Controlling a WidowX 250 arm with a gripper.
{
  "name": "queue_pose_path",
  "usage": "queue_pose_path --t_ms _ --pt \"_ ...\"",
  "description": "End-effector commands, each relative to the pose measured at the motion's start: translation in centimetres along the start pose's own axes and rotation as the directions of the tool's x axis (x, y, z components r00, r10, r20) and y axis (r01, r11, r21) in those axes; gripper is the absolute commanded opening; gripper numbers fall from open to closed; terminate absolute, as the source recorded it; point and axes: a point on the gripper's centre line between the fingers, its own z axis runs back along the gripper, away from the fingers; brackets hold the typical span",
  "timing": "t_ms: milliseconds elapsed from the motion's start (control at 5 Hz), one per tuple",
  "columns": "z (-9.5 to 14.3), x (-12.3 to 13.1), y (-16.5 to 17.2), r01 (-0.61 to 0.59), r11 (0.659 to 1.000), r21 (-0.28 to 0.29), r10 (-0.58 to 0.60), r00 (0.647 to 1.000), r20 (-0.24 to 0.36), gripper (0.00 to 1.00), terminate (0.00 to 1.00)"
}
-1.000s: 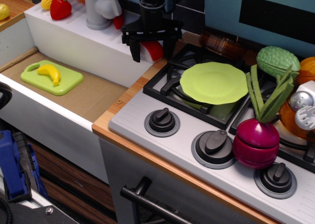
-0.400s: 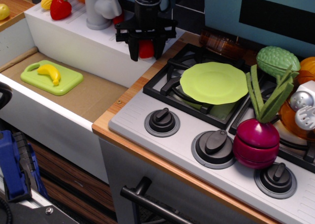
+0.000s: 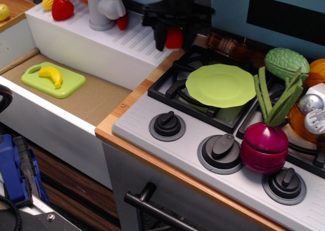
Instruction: Put sushi on plate
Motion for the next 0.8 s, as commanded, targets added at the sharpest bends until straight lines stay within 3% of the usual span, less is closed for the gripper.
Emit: queue_pose_path --t_ms 0,400,600 --pt "4.7 -3.4 -1.5 0.011 0.998 -0.068 -0.003 0.993 0.114 0.00 0.00" --pt "6.7 -5.9 -3.4 0.105 0.985 -0.139 -0.079 0.981 0.178 0.00 0.00" --pt "6.8 -6.7 -4.5 0.111 0.984 -0.139 -0.088 0.982 0.167 0.00 0.00"
